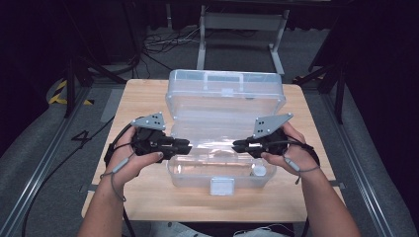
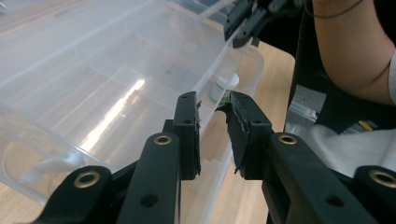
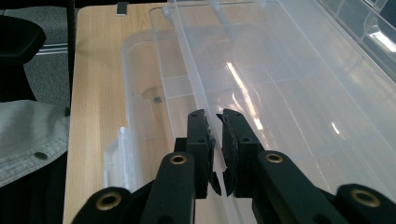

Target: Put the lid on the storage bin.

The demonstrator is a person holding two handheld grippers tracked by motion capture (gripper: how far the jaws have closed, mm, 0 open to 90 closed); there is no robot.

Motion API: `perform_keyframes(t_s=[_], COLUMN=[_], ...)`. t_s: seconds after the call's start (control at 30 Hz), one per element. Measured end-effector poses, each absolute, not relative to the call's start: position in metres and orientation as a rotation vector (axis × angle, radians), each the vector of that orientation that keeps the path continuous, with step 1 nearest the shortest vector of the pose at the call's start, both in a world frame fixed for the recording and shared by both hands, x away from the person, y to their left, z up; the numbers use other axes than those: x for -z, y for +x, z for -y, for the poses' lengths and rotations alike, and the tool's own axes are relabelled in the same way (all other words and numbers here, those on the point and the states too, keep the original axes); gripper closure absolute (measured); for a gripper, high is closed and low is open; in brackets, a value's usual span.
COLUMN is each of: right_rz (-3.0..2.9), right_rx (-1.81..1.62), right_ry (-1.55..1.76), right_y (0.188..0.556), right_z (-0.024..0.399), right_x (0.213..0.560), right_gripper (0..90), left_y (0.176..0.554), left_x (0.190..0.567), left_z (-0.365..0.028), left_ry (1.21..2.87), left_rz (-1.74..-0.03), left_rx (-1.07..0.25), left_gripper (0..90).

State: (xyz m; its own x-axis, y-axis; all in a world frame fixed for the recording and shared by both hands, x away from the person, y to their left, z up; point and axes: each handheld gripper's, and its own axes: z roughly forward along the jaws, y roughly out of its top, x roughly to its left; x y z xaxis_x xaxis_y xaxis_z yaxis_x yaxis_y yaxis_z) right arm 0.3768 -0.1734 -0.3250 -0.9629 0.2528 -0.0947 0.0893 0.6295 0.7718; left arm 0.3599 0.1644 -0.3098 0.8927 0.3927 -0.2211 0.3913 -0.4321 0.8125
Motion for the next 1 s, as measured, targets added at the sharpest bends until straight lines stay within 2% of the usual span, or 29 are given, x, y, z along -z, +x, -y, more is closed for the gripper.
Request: perform_keyframes(t_s=[0.43, 1.0], right_rz=[-2.639, -2.637], right_rx=[-1.25, -1.238], right_ry=[0.302, 0.316], right_y=[0.374, 0.369], right_z=[0.177, 0.18], right_x=[0.327, 0.327], right_gripper=[81.8, 81.8], left_y=[0.378, 0.393], left_x=[0.299, 0.296], left_z=[-0.171, -0.181], left_ry=[1.962, 1.843], left_rz=[-0.716, -0.863], left_rx=[-0.14, -0.227], left_gripper=[77.1, 86.3])
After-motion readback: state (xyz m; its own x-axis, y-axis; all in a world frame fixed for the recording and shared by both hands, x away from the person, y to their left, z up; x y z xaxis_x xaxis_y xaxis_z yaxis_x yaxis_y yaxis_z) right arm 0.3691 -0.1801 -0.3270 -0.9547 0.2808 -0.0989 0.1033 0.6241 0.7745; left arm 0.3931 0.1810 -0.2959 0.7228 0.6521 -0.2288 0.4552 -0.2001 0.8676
